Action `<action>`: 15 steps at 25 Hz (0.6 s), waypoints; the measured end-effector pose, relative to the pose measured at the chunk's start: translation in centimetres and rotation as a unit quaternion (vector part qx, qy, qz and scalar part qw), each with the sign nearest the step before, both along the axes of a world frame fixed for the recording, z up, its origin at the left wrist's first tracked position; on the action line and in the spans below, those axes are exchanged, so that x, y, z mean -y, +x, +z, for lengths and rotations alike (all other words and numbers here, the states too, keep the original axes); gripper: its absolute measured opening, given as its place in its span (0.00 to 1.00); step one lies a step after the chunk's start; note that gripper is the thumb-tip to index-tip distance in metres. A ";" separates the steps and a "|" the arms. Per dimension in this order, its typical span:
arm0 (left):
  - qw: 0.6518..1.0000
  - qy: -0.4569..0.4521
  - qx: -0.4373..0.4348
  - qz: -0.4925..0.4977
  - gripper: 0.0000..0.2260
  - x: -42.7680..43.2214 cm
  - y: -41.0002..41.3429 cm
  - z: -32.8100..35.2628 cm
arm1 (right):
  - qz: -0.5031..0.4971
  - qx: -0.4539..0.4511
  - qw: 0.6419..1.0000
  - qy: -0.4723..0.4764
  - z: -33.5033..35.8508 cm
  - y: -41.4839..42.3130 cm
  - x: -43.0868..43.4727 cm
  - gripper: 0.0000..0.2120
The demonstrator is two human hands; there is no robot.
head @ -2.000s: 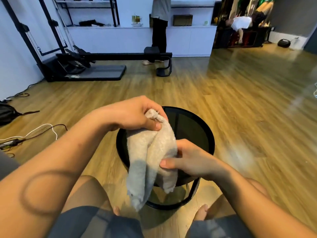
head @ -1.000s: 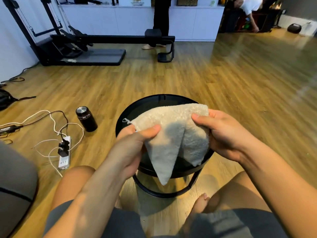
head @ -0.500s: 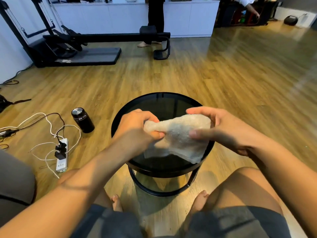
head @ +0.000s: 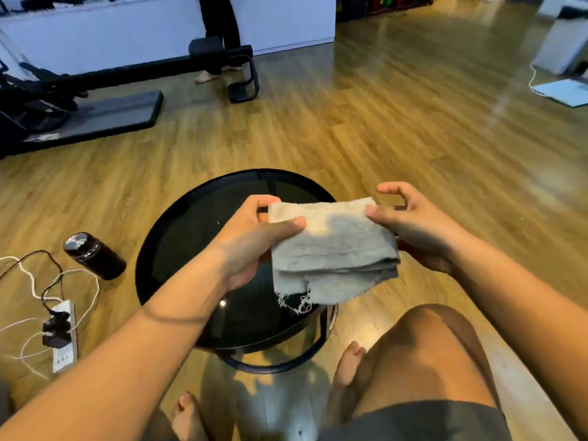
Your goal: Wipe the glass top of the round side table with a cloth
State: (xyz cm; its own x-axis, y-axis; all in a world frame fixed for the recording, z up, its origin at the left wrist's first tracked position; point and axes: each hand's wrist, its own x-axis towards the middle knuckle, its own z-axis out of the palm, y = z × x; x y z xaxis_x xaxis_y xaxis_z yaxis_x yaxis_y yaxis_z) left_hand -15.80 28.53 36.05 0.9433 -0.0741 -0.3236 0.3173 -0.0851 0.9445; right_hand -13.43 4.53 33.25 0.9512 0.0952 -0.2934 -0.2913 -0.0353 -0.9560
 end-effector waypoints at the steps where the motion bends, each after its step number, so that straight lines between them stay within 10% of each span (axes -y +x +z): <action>1: 0.999 0.012 0.007 -0.033 0.28 1.6 1.1 -0.7 | -0.007 -0.011 1.000 0.025 -0.8 0.5 2.0 0.25; 4: 0.936 0.277 0.089 -0.197 0.34 6.9 4.5 -3.6 | 0.027 -0.012 0.999 -0.033 -3.4 1.5 8.1 0.31; 7: 0.848 0.424 0.158 -0.276 0.19 12.8 8.0 -7.4 | 0.082 0.047 0.945 -0.312 -6.8 2.2 13.7 0.19; 9: 0.874 0.368 0.140 -0.285 0.13 16.2 9.8 -10.9 | 0.060 0.060 0.922 -0.377 -9.9 2.3 17.1 0.10; 12: 0.945 0.172 -0.062 -0.270 0.12 21.0 11.6 -17.5 | -0.094 -0.039 0.970 -0.219 -16.1 1.9 21.0 0.10; 15: 0.941 0.164 -0.187 -0.229 0.16 23.6 11.9 -25.2 | -0.161 -0.172 0.963 -0.133 -25.0 1.5 22.6 0.16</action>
